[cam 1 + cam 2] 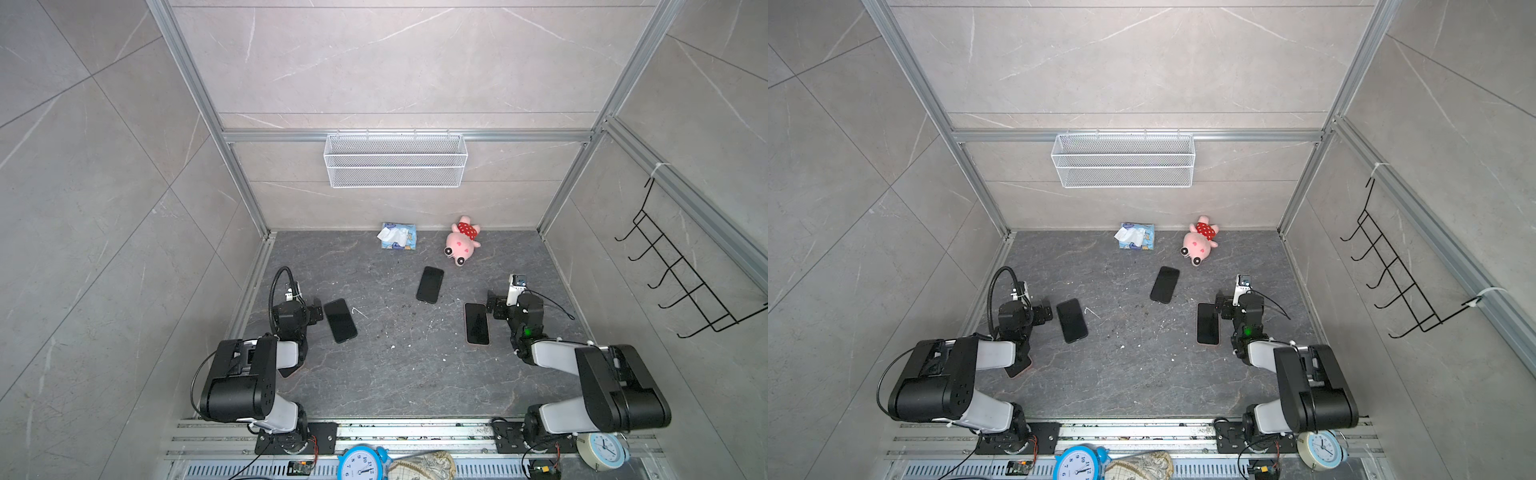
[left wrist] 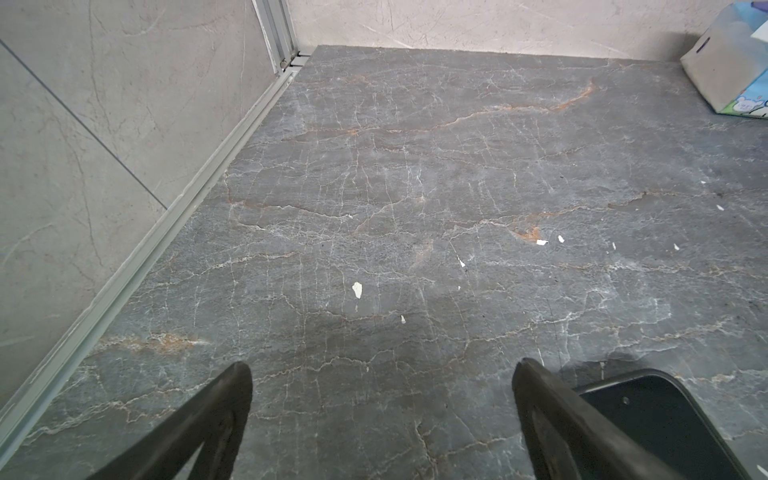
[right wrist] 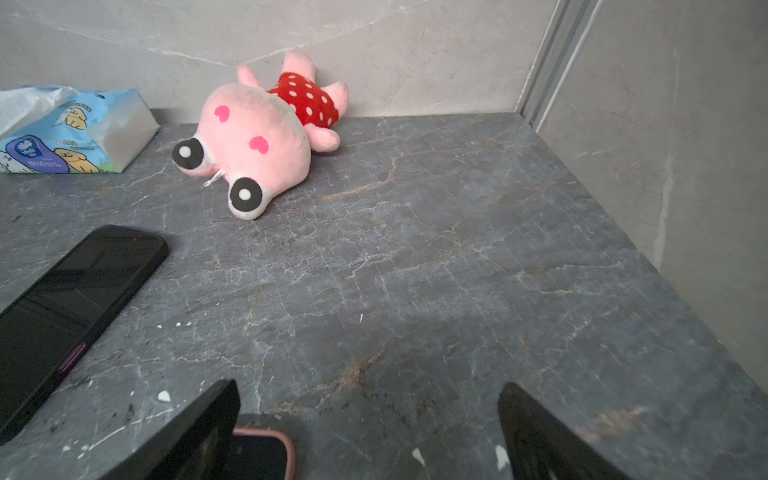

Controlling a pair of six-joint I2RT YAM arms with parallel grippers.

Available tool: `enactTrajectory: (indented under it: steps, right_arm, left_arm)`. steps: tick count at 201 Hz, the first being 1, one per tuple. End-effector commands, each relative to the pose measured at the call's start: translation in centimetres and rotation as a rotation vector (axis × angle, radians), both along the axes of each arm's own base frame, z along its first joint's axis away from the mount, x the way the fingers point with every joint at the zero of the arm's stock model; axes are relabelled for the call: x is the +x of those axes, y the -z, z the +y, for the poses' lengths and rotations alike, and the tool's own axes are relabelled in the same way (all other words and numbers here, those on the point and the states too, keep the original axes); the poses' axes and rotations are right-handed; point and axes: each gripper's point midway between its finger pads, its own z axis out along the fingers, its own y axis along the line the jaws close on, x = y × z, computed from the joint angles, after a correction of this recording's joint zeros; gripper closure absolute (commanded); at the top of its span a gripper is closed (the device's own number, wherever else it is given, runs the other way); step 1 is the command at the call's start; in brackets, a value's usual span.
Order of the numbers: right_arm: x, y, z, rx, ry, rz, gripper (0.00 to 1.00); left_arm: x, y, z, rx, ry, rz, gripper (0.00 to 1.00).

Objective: Take the phone out of the phone case

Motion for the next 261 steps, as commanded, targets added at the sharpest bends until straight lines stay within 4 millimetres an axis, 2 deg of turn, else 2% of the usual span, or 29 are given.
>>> enactTrajectory:
  steps: [1, 18, 21, 26, 39, 50, 71, 81, 95, 116, 140, 171, 224, 261]
  right_arm:
    - [-0.4, -3.5, -0.7, 0.076, 0.109, 0.095, 0.00]
    - [-1.3, -5.2, 1.6, 0.126, 0.064, 0.173, 0.00]
    - [-1.5, -5.4, 1.9, 0.131, 0.060, 0.186, 0.00]
    - [-2.1, -5.6, 2.3, 0.145, 0.066, 0.210, 0.00]
    - [-3.2, -6.5, 3.6, 0.202, 0.059, 0.281, 0.00]
    - [-4.7, -5.9, 4.1, 0.230, 0.074, 0.388, 0.01]
    - [-7.0, -4.8, 5.8, 0.266, 0.039, 0.556, 0.00]
    - [-8.1, -4.2, 6.8, 0.275, 0.007, 0.615, 0.00]
    - [-9.4, -3.5, 7.9, 0.259, -0.012, 0.659, 0.00]
    - [-11.1, -1.3, 8.9, 0.250, -0.016, 0.743, 0.00]
    - [-12.5, 1.0, 9.4, 0.224, -0.009, 0.811, 0.00]
    - [-12.5, 3.1, 8.7, 0.155, 0.027, 0.868, 0.00]
    - [-10.8, 6.2, 9.6, 0.131, 0.019, 0.930, 0.01]
    - [-9.6, 7.4, 10.0, 0.106, 0.013, 0.957, 0.00]
  left_arm:
    - [-0.2, -5.3, -1.0, 0.051, 0.012, -0.087, 0.00]
    - [-1.5, -9.4, -0.7, -0.055, -0.072, -0.103, 0.00]
    - [-1.8, -9.2, -0.8, -0.067, -0.075, -0.080, 0.00]
    - [-2.2, -10.4, -1.1, -0.105, -0.078, -0.086, 0.00]
    - [-3.3, -12.1, -2.5, -0.216, -0.055, -0.076, 0.00]
    - [-4.1, -12.9, -4.2, -0.342, -0.017, -0.046, 0.00]
    - [-5.8, -12.2, -8.3, -0.578, 0.081, 0.132, 0.00]
    - [-6.6, -11.6, -10.3, -0.628, 0.124, 0.227, 0.00]
    - [-7.9, -11.2, -12.3, -0.598, 0.142, 0.306, 0.00]
    - [-9.5, -11.0, -14.9, -0.524, 0.185, 0.342, 0.00]
    - [-10.5, -9.8, -16.5, -0.541, 0.215, 0.397, 0.00]
    - [-11.2, -8.7, -17.9, -0.511, 0.242, 0.438, 0.00]
    - [-11.1, -7.3, -21.1, -0.456, 0.297, 0.485, 0.00]
    - [-10.9, -6.6, -22.4, -0.450, 0.318, 0.499, 0.00]
